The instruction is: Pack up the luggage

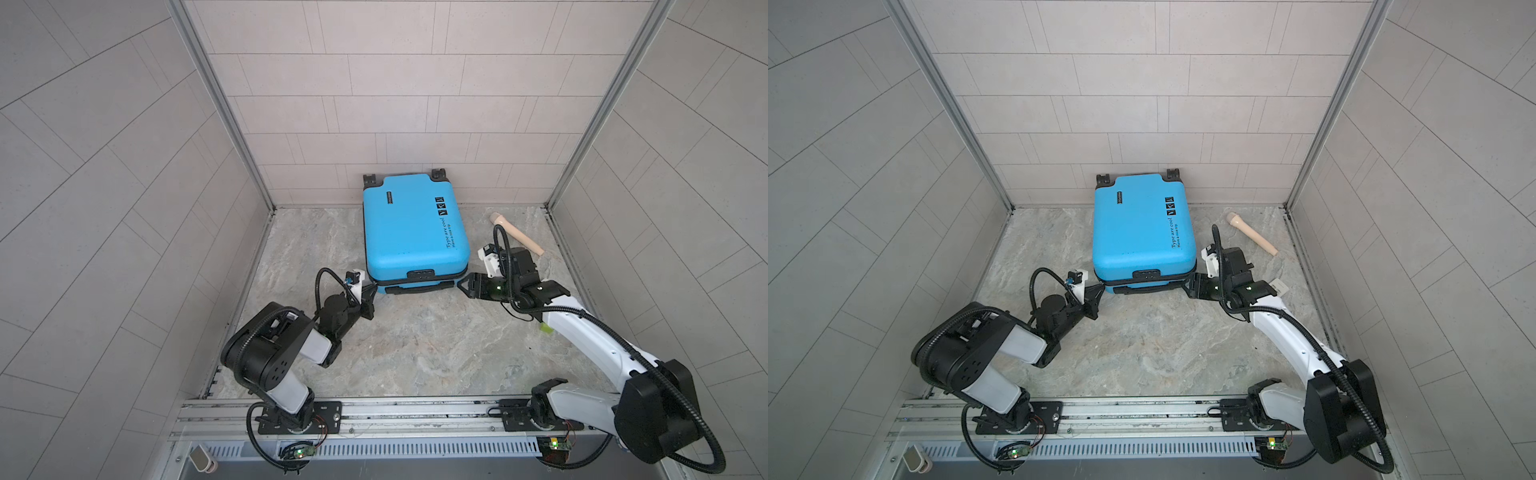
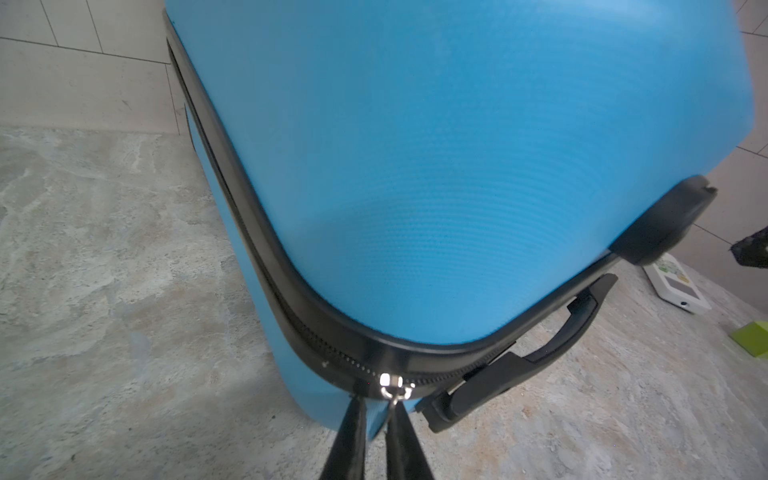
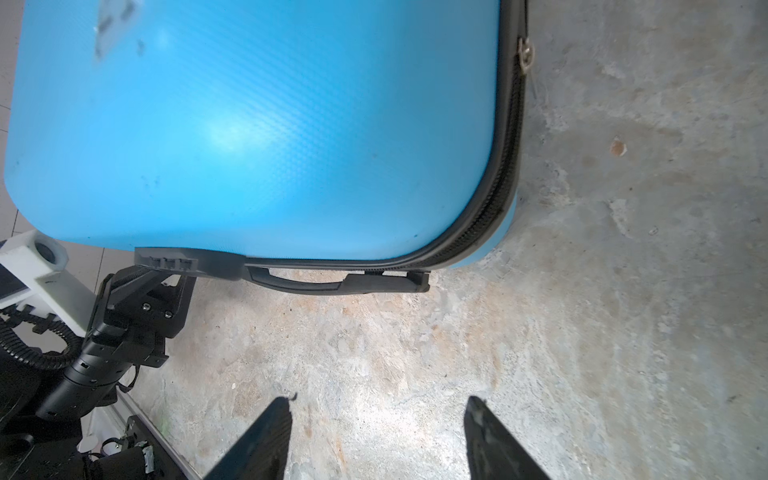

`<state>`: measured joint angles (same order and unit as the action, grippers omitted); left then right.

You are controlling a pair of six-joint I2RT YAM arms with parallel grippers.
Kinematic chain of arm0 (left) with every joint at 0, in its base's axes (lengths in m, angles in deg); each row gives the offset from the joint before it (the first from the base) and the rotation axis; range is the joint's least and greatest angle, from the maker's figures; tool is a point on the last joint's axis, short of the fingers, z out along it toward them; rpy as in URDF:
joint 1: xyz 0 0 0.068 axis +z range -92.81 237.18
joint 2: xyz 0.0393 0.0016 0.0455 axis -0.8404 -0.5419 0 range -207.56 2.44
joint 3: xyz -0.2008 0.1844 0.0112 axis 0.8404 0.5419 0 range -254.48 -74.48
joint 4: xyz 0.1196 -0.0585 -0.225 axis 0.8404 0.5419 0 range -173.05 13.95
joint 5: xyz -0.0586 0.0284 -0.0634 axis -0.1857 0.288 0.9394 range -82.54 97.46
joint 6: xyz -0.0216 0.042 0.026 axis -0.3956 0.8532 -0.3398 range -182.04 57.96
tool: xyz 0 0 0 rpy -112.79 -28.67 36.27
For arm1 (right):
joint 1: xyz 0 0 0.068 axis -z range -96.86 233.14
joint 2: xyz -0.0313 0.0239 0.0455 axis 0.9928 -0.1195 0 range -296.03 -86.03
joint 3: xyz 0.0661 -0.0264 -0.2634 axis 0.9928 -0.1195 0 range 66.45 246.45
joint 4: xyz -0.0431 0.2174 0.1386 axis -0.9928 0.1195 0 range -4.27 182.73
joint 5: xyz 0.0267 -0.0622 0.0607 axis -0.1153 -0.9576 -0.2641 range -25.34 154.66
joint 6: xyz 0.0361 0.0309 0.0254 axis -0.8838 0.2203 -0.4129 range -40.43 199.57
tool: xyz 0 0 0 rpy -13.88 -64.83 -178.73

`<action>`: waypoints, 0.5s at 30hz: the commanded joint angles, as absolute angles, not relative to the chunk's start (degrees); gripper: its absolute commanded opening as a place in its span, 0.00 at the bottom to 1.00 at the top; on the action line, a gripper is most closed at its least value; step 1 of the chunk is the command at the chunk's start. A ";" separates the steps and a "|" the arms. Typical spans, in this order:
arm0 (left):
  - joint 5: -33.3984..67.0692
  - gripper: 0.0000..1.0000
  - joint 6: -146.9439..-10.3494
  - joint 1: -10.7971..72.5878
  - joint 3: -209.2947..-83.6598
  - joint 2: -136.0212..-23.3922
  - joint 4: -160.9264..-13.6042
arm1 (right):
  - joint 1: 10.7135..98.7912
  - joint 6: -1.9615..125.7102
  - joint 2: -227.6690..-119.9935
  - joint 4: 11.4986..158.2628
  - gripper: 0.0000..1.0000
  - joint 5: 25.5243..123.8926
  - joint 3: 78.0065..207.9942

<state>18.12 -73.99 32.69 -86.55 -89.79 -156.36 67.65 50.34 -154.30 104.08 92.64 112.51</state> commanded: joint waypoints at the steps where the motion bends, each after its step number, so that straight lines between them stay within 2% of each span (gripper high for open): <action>1: 18.20 0.08 -74.29 33.28 -88.58 -89.02 -159.51 | 67.31 49.49 -154.73 103.21 0.69 91.82 111.67; 5: 18.24 0.00 -74.47 33.32 -87.89 -88.01 -159.51 | 67.38 46.88 -157.05 98.88 0.70 92.29 109.84; 9: 19.25 0.00 -74.52 33.32 -87.57 -88.02 -159.51 | 68.87 43.02 -158.09 92.83 0.71 91.90 108.39; 15: 20.20 0.00 -74.50 33.28 -87.40 -88.08 -159.39 | 76.52 37.96 -157.88 85.28 0.77 94.72 108.75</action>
<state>19.28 -74.49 32.80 -86.57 -89.40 -156.19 74.01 41.97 -158.52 92.30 93.19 108.38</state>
